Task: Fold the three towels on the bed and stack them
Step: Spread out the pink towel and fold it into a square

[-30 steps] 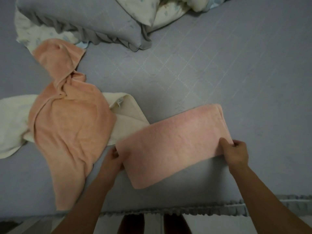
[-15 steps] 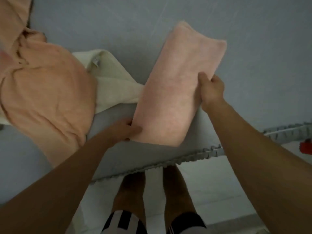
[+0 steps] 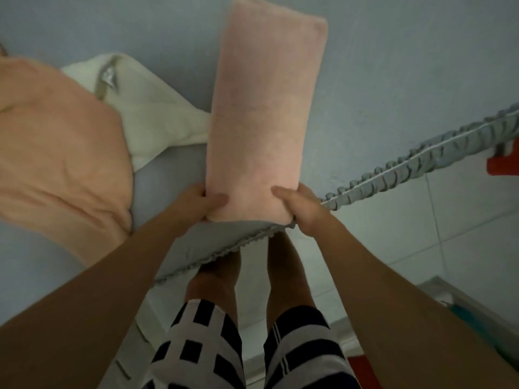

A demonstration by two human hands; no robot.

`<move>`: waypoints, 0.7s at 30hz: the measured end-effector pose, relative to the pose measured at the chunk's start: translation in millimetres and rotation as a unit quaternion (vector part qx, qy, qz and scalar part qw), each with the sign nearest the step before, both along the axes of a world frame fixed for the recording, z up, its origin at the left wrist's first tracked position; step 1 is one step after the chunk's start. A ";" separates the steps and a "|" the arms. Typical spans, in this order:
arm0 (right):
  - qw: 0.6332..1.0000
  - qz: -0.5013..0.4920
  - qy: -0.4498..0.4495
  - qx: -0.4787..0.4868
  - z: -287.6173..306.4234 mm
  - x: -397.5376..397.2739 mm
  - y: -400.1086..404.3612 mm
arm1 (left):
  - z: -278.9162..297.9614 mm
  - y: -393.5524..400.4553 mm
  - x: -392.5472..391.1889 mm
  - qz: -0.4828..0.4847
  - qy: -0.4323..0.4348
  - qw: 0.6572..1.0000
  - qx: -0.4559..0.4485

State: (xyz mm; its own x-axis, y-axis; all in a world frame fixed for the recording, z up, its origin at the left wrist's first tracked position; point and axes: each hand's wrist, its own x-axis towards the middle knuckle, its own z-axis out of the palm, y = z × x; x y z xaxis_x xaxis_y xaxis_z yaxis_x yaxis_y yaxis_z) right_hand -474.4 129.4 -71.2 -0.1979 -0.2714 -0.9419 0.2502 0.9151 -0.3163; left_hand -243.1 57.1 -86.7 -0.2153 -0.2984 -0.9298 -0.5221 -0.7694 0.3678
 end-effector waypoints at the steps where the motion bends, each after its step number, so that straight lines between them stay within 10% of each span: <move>1: 1.000 -0.006 0.017 -0.001 4.0 0.9 1.7 | 3.8 -1.5 1.9 -0.013 0.001 1.000 0.006; 6: 0.995 -0.027 0.088 -0.027 32.9 -2.9 -6.0 | 26.3 -10.6 4.3 -0.028 0.001 0.999 0.036; 12: 0.995 0.041 -0.048 0.081 59.5 -20.7 -9.9 | 48.6 -7.0 7.0 -0.047 0.000 0.991 0.127; 17: 0.993 -0.044 -0.106 0.039 49.1 -31.4 -26.4 | 46.9 -11.2 -5.3 0.199 -0.029 0.978 -0.046; 21: 0.994 -0.060 -0.051 -0.073 41.2 -26.3 -24.1 | 59.9 -6.5 -8.1 0.209 0.072 0.960 -0.170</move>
